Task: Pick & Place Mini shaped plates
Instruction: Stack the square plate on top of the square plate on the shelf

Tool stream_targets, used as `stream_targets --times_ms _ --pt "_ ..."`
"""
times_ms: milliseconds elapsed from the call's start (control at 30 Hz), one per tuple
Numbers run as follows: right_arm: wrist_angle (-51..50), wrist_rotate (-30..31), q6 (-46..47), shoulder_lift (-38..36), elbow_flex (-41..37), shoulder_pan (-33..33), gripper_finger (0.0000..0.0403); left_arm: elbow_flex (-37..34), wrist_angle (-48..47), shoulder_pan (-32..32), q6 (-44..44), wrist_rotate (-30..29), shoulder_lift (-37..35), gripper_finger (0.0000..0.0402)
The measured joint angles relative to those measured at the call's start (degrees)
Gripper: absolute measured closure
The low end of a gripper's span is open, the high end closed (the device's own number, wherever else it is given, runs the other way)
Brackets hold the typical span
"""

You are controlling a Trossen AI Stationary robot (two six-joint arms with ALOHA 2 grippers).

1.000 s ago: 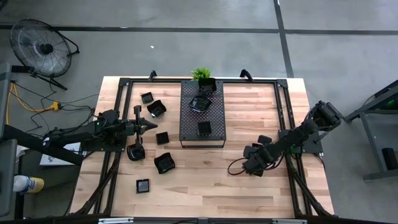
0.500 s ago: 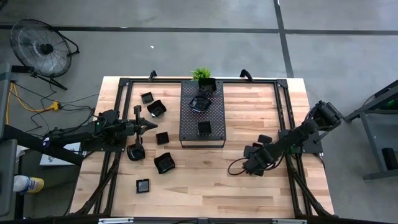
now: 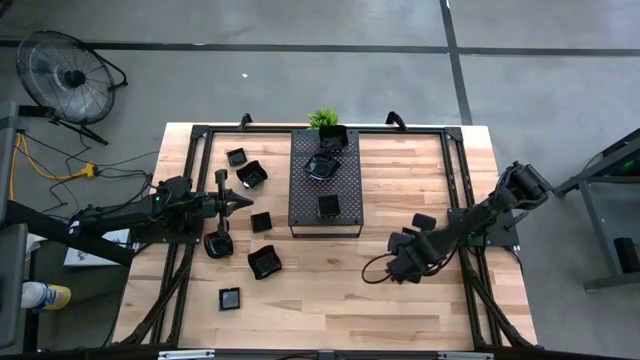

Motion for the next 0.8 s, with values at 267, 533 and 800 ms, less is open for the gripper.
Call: stream_targets --times_ms 267,533,800 --pt "-6.6 5.0 -1.7 0.0 6.8 0.0 0.0401 0.0 0.0 0.0 0.0 0.0 0.0 0.04" --pt "-9.2 9.6 -7.7 0.0 13.4 -0.9 0.0398 0.0 0.0 0.0 0.0 0.0 0.0 0.04" --pt "-9.0 11.6 -15.8 0.1 18.4 -5.1 0.0397 0.0 0.0 0.0 0.0 0.0 0.0 0.04"
